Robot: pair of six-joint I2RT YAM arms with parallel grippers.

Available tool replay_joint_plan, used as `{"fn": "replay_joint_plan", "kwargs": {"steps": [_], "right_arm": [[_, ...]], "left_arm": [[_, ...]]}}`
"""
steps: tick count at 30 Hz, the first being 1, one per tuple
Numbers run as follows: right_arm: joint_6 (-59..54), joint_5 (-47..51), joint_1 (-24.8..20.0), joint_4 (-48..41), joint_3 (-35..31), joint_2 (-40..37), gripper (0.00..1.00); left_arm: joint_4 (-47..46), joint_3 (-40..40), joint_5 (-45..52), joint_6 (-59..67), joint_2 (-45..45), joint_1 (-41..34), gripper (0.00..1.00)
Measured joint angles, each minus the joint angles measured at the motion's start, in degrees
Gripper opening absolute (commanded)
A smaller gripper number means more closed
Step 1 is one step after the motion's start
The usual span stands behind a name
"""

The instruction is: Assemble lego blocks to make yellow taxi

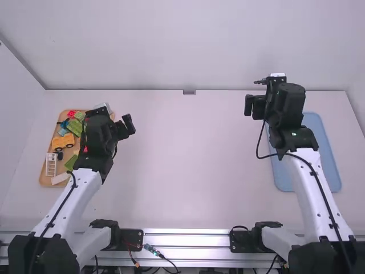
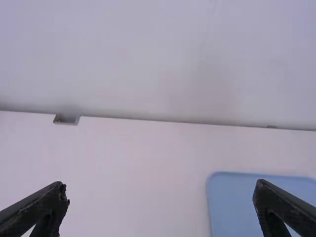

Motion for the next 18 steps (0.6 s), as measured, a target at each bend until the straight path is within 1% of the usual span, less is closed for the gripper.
{"fn": "replay_joint_plan", "kwargs": {"steps": [5,8,13,18], "right_arm": [[0.2,0.0,0.0,0.0,0.0,3.3,0.99],[0.2,-0.1,0.0,-0.1,0.0,5.2,0.99],[-0.3,0.1,0.0,-0.1,0.0,7.2,0.99],[-1.2,-0.5,0.0,-0.3,0.0,8.6,0.99]], "left_arm": [[-0.2,0.0,-2.2,-2.5,0.0,0.0,0.99],[1.1,0.0,-3.0,-2.6,0.0,0.0,0.99],[0.6,0.0,-3.5,-2.7,0.0,0.0,0.99],[4.0,0.0,-3.7,-4.1,0.4,0.1,0.99]]}}
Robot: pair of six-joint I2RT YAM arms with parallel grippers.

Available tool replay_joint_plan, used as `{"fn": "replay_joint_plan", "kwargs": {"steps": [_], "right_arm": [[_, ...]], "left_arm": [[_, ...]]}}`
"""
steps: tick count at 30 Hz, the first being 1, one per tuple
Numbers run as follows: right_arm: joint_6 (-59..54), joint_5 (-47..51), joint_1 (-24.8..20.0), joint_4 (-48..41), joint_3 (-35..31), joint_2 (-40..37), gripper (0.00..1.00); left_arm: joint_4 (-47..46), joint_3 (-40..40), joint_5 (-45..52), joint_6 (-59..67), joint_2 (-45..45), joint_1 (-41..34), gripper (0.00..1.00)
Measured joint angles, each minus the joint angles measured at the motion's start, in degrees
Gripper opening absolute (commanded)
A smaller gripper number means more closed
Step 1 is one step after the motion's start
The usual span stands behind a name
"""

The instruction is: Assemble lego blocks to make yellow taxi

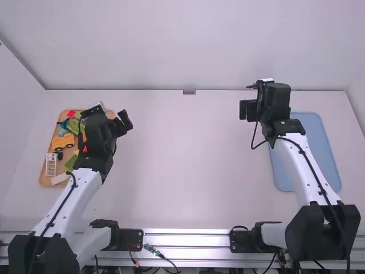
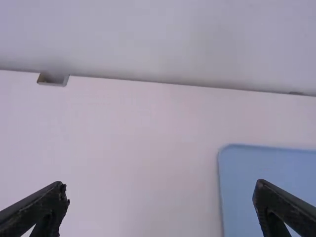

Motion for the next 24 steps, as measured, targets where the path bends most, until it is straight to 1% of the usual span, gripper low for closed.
{"fn": "replay_joint_plan", "kwargs": {"steps": [2,3,5,8,9,10,13,16,17,18,21,22,24], "right_arm": [[-1.6,-1.3,0.0,0.0,0.0,0.0,0.99],[-2.5,-2.3,0.0,0.0,0.0,0.0,0.99],[-3.6,-3.5,0.0,0.0,0.0,0.0,0.99],[-4.4,-4.7,0.0,0.2,0.0,0.0,0.99],[-4.7,-5.0,0.0,0.3,0.0,0.0,0.99],[-4.7,-5.0,0.0,0.4,0.0,0.0,0.99],[-5.2,-5.5,0.0,0.5,0.0,0.0,0.99],[-5.2,-5.9,0.0,0.6,0.0,0.0,0.99],[-5.3,-6.0,0.0,0.6,0.0,0.0,0.99],[-5.1,-6.1,0.0,0.6,0.0,0.0,0.99],[-5.1,-6.1,0.0,0.5,0.0,0.0,0.99],[-5.1,-6.1,0.0,0.5,0.0,0.0,0.99],[-5.2,-6.1,0.0,0.5,0.0,0.0,0.99]], "left_arm": [[-0.9,0.4,-0.3,-1.7,0.9,0.9,0.99],[-3.2,1.3,-0.4,-3.6,2.0,2.3,0.98],[-6.9,2.9,-0.2,-6.1,3.9,5.0,0.98],[-12.4,7.3,1.9,-9.1,8.6,11.1,1.0],[-14.0,10.2,3.4,-10.2,11.3,13.8,1.0],[-14.1,10.4,3.5,-10.2,11.6,14.0,1.0],[-19.4,17.0,4.4,-13.8,17.1,17.8,1.0],[-27.5,24.2,4.1,-18.1,22.8,20.1,1.0],[-30.4,28.0,4.1,-19.8,26.3,21.4,0.98],[-31.6,29.6,4.1,-20.4,27.7,21.8,0.98],[-37.0,37.2,4.2,-23.0,34.8,24.6,0.99],[-39.6,41.3,4.4,-24.1,38.5,26.2,0.99],[-42.4,45.9,5.5,-24.9,42.6,28.1,1.0]]}}
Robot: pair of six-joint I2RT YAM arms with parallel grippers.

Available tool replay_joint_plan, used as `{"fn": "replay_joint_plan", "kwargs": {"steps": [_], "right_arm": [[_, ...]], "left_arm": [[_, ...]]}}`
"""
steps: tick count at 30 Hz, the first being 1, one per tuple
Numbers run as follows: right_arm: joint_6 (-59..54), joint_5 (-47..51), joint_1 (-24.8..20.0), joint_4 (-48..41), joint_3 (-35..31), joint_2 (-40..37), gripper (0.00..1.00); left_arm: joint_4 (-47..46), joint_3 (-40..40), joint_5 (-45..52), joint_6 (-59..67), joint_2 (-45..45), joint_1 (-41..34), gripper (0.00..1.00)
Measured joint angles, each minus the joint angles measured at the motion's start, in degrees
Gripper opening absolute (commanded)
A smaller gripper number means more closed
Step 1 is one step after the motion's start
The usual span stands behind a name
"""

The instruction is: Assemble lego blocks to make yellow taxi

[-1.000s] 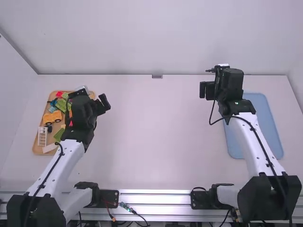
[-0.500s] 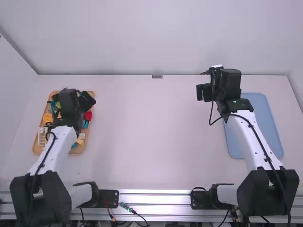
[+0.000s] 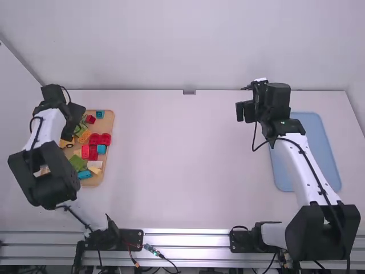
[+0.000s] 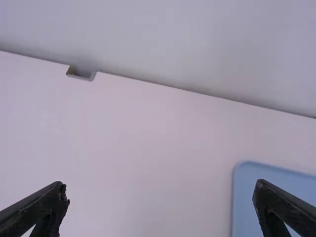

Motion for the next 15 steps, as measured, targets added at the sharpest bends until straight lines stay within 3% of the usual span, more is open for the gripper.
{"fn": "replay_joint_plan", "kwargs": {"steps": [5,9,11,15], "right_arm": [[0.1,0.0,0.0,0.0,0.0,0.0,0.99],[0.4,0.0,0.0,0.0,0.0,0.0,0.99],[0.9,0.0,0.0,0.0,0.0,0.0,0.99],[1.3,0.0,0.0,0.0,0.0,0.0,0.99]], "left_arm": [[-5.5,9.2,2.9,-4.6,9.2,5.3,0.92],[-5.0,10.6,4.3,-7.3,12.9,8.1,0.92],[-4.5,10.6,5.6,-8.5,14.8,9.4,0.84],[-4.5,10.6,6.9,-9.6,17.2,10.4,0.88]]}}
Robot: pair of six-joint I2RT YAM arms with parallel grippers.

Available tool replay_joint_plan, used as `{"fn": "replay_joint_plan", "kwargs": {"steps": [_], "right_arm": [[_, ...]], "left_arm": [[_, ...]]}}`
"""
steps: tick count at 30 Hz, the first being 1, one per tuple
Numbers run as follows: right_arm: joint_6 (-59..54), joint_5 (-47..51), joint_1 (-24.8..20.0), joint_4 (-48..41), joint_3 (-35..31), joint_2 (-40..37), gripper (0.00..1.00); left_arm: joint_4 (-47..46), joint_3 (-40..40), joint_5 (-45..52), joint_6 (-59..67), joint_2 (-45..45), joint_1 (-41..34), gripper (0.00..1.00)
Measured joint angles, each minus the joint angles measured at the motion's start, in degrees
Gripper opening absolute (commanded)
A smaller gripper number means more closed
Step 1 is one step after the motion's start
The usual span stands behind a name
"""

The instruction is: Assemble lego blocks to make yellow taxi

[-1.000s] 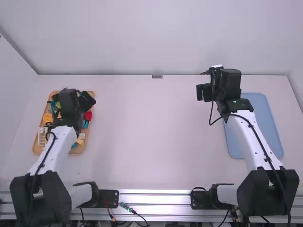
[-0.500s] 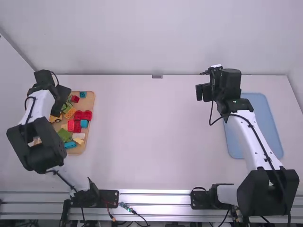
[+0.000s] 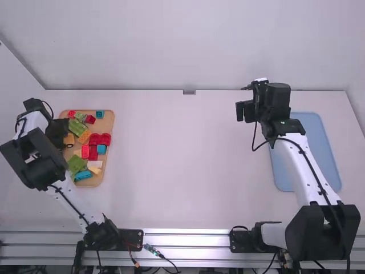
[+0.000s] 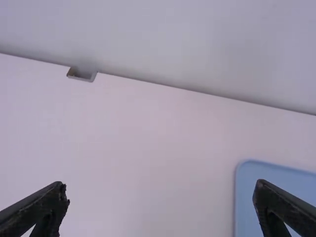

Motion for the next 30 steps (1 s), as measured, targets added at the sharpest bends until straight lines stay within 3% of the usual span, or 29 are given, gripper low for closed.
{"fn": "replay_joint_plan", "kwargs": {"steps": [30], "right_arm": [[0.3,0.0,0.0,-0.6,0.0,0.0,0.99]], "left_arm": [[5.3,-2.1,-0.3,-3.2,1.9,0.1,0.86]]}}
